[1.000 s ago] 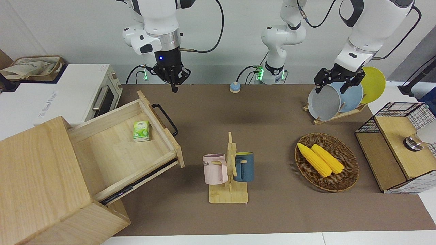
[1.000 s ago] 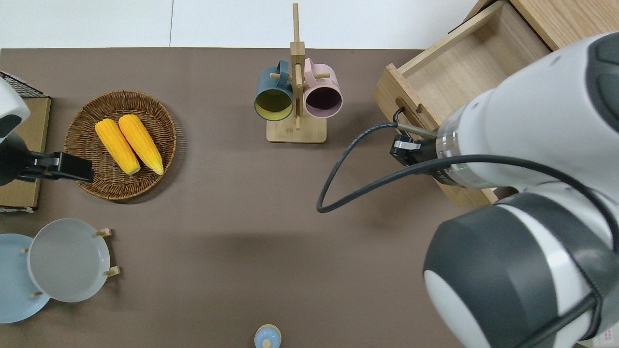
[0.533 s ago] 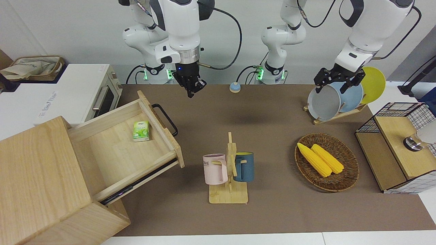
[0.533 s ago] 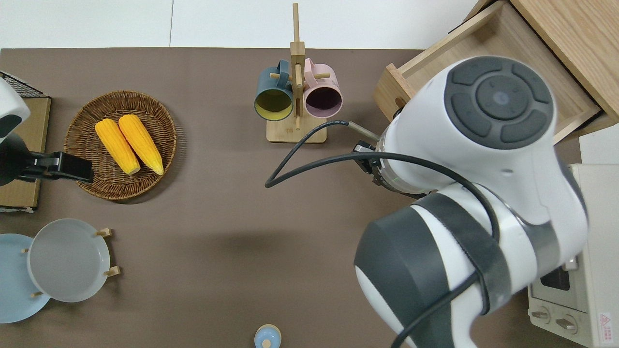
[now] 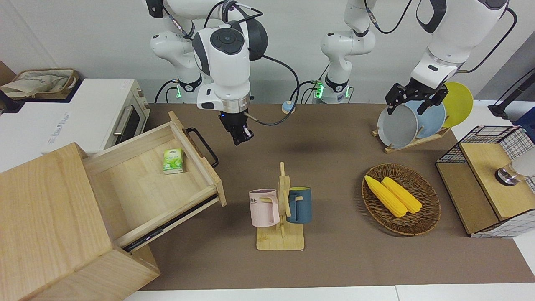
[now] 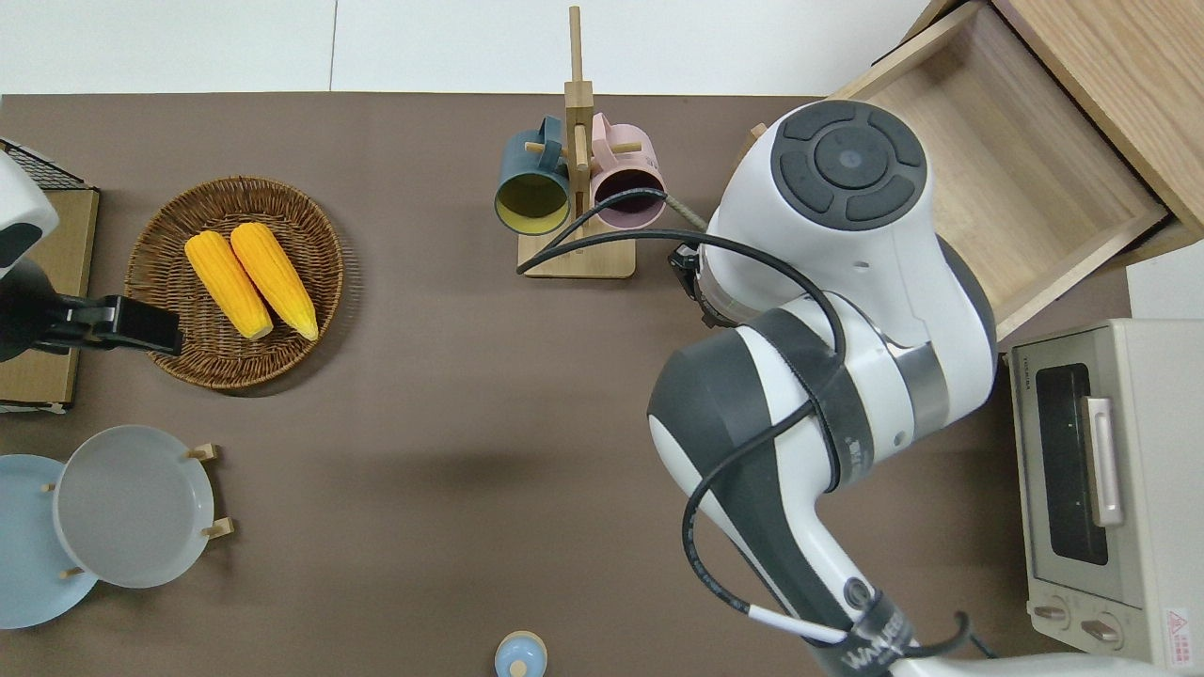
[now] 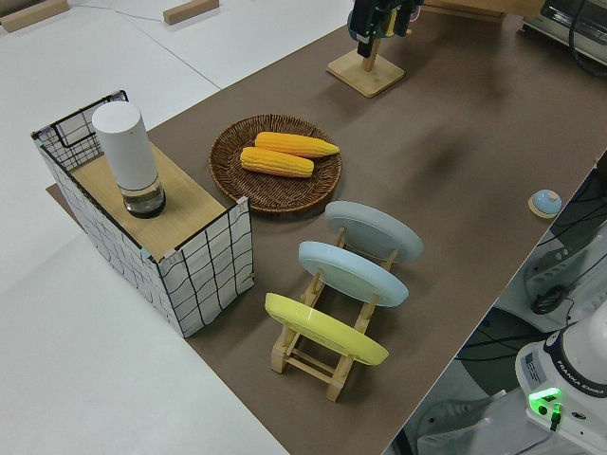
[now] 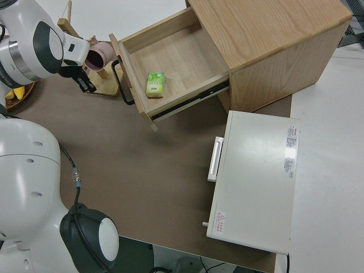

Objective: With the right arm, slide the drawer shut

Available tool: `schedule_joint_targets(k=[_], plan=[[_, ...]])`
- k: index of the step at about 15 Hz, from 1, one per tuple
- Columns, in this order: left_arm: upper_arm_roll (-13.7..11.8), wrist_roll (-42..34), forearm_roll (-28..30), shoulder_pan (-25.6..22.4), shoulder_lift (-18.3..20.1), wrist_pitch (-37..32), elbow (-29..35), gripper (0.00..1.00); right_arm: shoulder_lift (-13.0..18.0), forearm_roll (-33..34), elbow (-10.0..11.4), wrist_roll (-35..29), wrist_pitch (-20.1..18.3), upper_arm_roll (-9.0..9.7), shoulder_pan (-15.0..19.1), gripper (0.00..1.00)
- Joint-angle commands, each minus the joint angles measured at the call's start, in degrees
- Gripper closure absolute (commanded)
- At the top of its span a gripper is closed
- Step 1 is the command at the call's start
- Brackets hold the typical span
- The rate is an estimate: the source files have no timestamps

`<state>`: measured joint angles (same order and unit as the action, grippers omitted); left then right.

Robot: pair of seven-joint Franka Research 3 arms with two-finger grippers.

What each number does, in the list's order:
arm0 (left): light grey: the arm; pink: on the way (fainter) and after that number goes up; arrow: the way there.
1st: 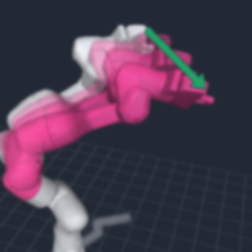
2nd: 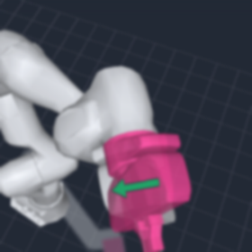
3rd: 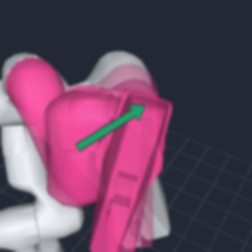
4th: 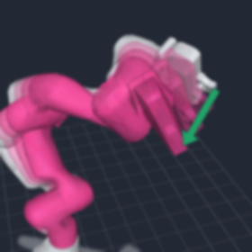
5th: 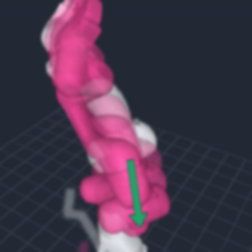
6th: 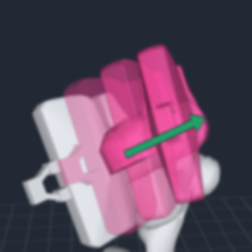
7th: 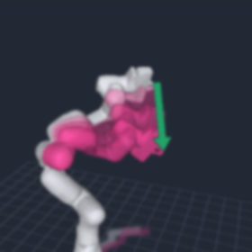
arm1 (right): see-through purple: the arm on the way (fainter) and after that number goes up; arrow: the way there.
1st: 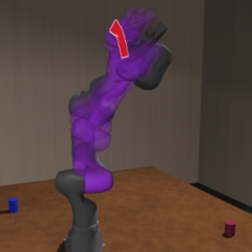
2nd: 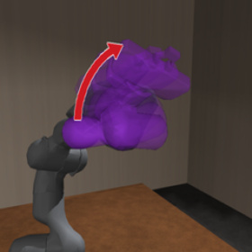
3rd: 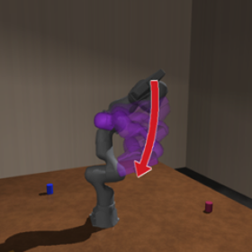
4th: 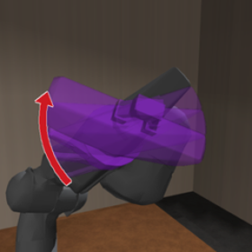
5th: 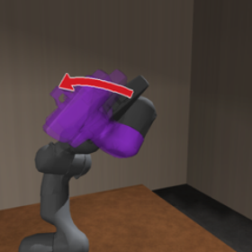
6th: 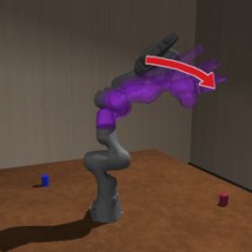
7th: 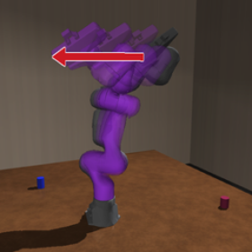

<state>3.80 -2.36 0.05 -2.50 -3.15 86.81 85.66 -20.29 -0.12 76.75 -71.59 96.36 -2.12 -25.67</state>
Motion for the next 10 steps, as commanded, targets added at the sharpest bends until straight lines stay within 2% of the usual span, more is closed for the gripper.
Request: schedule_joint_targets(k=[1,3,10], plan=[[0.0,0.6,-1.0,0.4,0.3,-1.0,-0.5,0.01,-1.4,-1.4,0.3,-1.1,3.7,0.27,2.0,1.000],[0.0,0.6,-1.0,0.4,0.3,-1.0,-0.5,0.01,-2.2,-1.3,0.3,-0.8,5.3,0.27,3.0,1.000],[0.0,0.6,-1.0,0.4,0.3,-1.0,-0.5,0.01,-5.3,0.0,0.2,0.4,5.8,0.27,6.2,1.000]])
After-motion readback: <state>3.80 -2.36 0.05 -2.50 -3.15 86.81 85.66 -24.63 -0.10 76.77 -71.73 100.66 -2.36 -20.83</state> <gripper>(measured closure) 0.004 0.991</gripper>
